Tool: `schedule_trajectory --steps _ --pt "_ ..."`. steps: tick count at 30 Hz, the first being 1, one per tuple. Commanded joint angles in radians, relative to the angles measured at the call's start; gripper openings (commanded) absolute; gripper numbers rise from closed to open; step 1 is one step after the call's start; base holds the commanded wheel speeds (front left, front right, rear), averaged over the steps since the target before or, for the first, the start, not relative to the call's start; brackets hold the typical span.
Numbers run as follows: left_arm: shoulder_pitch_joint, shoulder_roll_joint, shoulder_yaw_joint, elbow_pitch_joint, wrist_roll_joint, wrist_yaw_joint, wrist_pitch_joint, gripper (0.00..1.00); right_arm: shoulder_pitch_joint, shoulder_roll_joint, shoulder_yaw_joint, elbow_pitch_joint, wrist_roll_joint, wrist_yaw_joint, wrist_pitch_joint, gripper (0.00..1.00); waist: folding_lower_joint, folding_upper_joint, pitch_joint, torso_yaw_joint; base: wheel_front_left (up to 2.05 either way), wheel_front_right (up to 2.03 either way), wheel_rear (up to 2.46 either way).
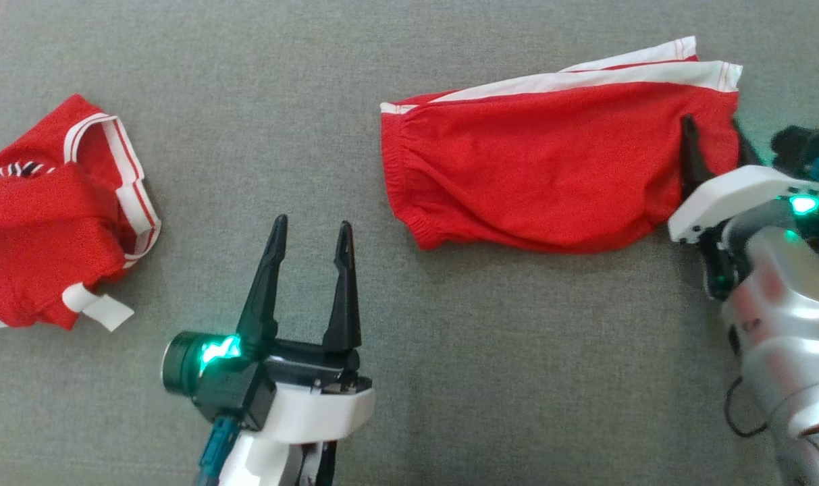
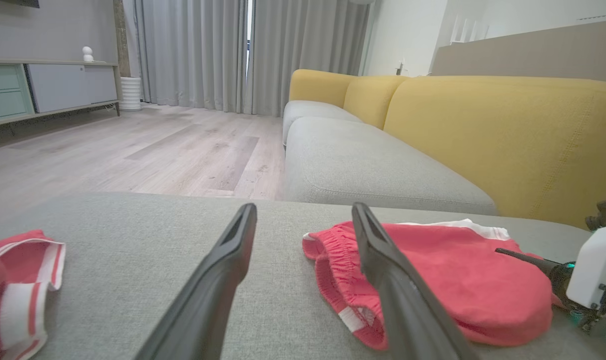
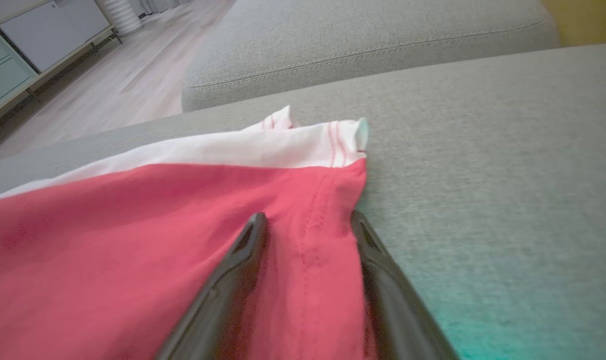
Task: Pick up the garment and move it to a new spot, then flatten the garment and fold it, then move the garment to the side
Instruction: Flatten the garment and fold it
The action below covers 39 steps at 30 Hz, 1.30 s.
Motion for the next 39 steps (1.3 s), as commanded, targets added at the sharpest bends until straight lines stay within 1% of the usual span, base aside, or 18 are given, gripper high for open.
schedule_trajectory --steps 1,2,4,7,10,12,16,17,18,23,27,31,35,37,39 --pt "0.013 0.005 0.028 -0.043 0.005 0.013 -0.009 1.0 0.009 0.047 0.033 0.017 0.004 -0.001 0.008 0.11 0.0 0.0 -0.011 -0.003 0.0 0.0 0.0" --pt "0.022 0.005 0.031 -0.044 0.005 0.016 -0.009 1.0 0.008 0.056 0.037 0.027 0.004 -0.001 0.007 0.0 0.0 0.0 -0.018 -0.007 0.0 0.0 0.0" --pt "0.041 0.005 0.039 -0.041 0.008 0.017 -0.009 1.0 0.008 0.069 0.039 0.043 0.001 -0.001 0.0 0.0 0.0 0.0 -0.035 -0.016 0.0 0.0 0.0" --pt "0.062 0.005 0.051 -0.033 0.026 0.006 -0.009 1.0 0.02 0.095 0.031 0.052 0.01 -0.001 -0.009 0.0 0.0 0.0 -0.06 -0.031 0.0 0.0 0.0" --pt "0.072 0.005 0.064 -0.03 0.046 -0.004 -0.009 1.0 0.029 0.103 0.022 0.053 0.005 -0.001 -0.013 0.0 0.0 0.0 -0.075 -0.048 0.0 0.0 0.0" --pt "0.079 0.005 0.071 -0.028 0.049 -0.008 -0.009 1.0 0.034 0.091 0.002 0.03 -0.007 -0.001 -0.014 0.0 0.0 0.0 -0.083 -0.059 0.0 0.0 0.0" --pt "0.094 0.005 0.082 -0.018 0.042 -0.019 -0.009 1.0 0.081 0.067 -0.084 -0.034 -0.019 -0.001 -0.014 0.0 0.0 0.0 -0.103 -0.085 0.0 0.0 0.0" --pt "0.094 0.005 0.082 -0.018 0.042 -0.019 -0.009 1.0 0.081 0.067 -0.084 -0.034 -0.019 -0.001 -0.014 0.0 0.0 0.0 -0.103 -0.085 0.0 0.0 0.0" --pt "0.098 0.005 0.085 -0.018 0.04 -0.022 -0.009 1.0 0.097 0.06 -0.108 -0.049 -0.024 -0.001 -0.014 0.0 0.0 0.0 -0.109 -0.092 0.0 0.0 0.0" --pt "0.116 0.005 0.091 -0.021 0.043 -0.038 -0.009 1.0 0.176 0.008 -0.204 -0.122 -0.092 -0.001 -0.015 0.0 0.0 0.0 -0.135 -0.127 0.0 0.0 0.0" --pt "0.121 0.005 0.089 -0.016 0.047 -0.047 -0.009 1.0 0.214 -0.029 -0.268 -0.167 -0.145 -0.001 -0.015 0.0 0.0 0.0 -0.147 -0.136 0.0 0.0 0.0" --pt "0.123 0.005 0.083 -0.006 0.046 -0.053 -0.009 1.0 0.218 -0.038 -0.306 -0.204 -0.195 -0.001 -0.015 0.0 0.0 0.0 -0.156 -0.135 0.0 0.0 0.0" --pt "0.126 0.005 0.08 0.003 0.042 -0.058 -0.009 1.0 0.191 -0.004 -0.309 -0.244 -0.235 -0.001 -0.008 0.0 0.0 0.0 -0.161 -0.128 0.0 0.0 0.0" --pt "0.126 0.005 0.083 0.004 0.029 -0.057 -0.009 1.0 0.169 0.037 -0.291 -0.27 -0.248 -0.001 0.004 0.0 0.0 0.0 -0.162 -0.124 0.0 0.0 0.0" --pt "0.132 0.005 0.096 -0.005 -0.028 -0.048 -0.009 1.0 0.143 0.084 -0.258 -0.293 -0.248 -0.001 0.021 0.0 0.0 0.0 -0.162 -0.123 0.0 0.0 0.0"
